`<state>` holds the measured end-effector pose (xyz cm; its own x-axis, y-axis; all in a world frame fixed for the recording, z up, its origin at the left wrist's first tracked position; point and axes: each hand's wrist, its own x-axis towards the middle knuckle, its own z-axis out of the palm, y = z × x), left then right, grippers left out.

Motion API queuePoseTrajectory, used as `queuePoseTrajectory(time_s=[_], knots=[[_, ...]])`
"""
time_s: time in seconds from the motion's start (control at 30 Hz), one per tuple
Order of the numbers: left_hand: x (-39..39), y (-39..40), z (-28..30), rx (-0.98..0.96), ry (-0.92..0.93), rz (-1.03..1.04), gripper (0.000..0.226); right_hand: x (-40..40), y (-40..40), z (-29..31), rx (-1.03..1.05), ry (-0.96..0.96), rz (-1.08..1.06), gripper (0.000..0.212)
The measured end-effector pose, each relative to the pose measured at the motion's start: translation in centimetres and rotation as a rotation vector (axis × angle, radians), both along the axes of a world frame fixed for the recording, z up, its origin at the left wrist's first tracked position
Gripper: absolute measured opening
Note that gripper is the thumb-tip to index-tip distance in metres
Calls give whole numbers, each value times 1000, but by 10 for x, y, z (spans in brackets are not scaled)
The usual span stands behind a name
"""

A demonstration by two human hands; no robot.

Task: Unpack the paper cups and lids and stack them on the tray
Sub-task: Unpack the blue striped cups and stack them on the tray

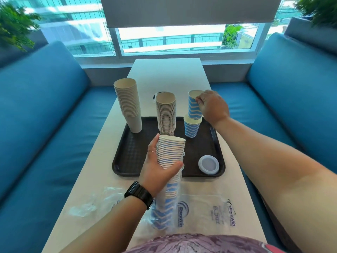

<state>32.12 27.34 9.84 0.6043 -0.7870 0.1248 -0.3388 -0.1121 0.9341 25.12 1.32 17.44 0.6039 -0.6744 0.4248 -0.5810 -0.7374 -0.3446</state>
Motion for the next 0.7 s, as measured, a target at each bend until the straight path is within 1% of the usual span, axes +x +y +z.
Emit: queuePoseTrajectory(time_s=[0.2,0.4,0.53,0.6,0.7], knots=[[2,-5,-1,16,5,4,103,10,-10,-42,6,83,58,23],[3,-5,-3,45,-13,-3,101,11,-8,-76,68,185,26,26],[1,-4,0,31,2,-8,102,7,-5,-85,21,221,26,28],[0,-3,1,23,5,-8,103,6,-3,-85,32,168,22,30],[1,-1,1,26,9,-9,104,2,9,-71,160,-41,24,29]])
